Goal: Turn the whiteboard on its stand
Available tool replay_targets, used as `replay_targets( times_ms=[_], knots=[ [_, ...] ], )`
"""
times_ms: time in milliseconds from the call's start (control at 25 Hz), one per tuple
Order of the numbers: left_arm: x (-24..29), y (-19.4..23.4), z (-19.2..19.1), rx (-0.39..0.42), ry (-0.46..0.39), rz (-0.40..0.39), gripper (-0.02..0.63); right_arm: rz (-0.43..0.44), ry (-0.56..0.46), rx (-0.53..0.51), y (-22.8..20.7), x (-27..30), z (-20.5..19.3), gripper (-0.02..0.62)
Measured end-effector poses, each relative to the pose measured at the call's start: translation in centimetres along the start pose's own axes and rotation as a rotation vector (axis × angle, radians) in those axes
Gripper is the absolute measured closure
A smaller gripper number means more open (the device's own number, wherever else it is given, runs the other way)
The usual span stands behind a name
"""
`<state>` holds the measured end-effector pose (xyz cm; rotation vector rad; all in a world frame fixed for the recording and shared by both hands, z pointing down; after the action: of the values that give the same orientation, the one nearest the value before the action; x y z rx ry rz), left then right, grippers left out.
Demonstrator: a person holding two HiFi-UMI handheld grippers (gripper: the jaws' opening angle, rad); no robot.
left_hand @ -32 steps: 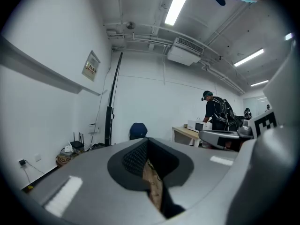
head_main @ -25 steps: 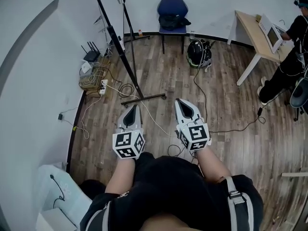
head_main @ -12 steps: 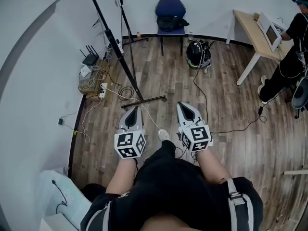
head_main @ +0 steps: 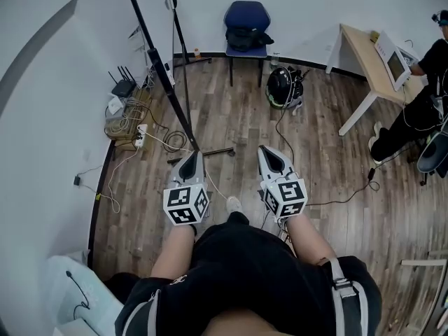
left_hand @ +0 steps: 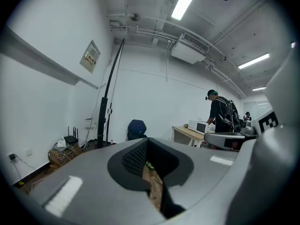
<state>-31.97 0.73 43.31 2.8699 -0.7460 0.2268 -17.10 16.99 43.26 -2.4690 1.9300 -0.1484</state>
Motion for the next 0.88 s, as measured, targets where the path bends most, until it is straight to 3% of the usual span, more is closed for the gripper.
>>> replay_targets(
  times_ms=[280, 880],
  knots=[
    [4.7, 2.7, 0.0, -0.050, 0.039, 0.051, 0.600, 0.066, 0.055, -0.017, -1.4, 5.3, -0.3, 0.598],
    [19.0, 8.9, 1.9, -0.122, 0.041, 0.137, 0.600, 0.104, 0.096, -0.094, -9.1, 17.2, 1.2, 0.598]
  ],
)
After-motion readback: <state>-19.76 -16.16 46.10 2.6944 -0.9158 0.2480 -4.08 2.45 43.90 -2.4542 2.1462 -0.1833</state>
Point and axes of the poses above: the fingertips, and each gripper's own axes: x forward along the fingers, y to its left, z out of its top, the point moved 6 cm from there along -x, backward along the fingers, and after that the axes turned 6 degrees about z, right-handed, at the moved point
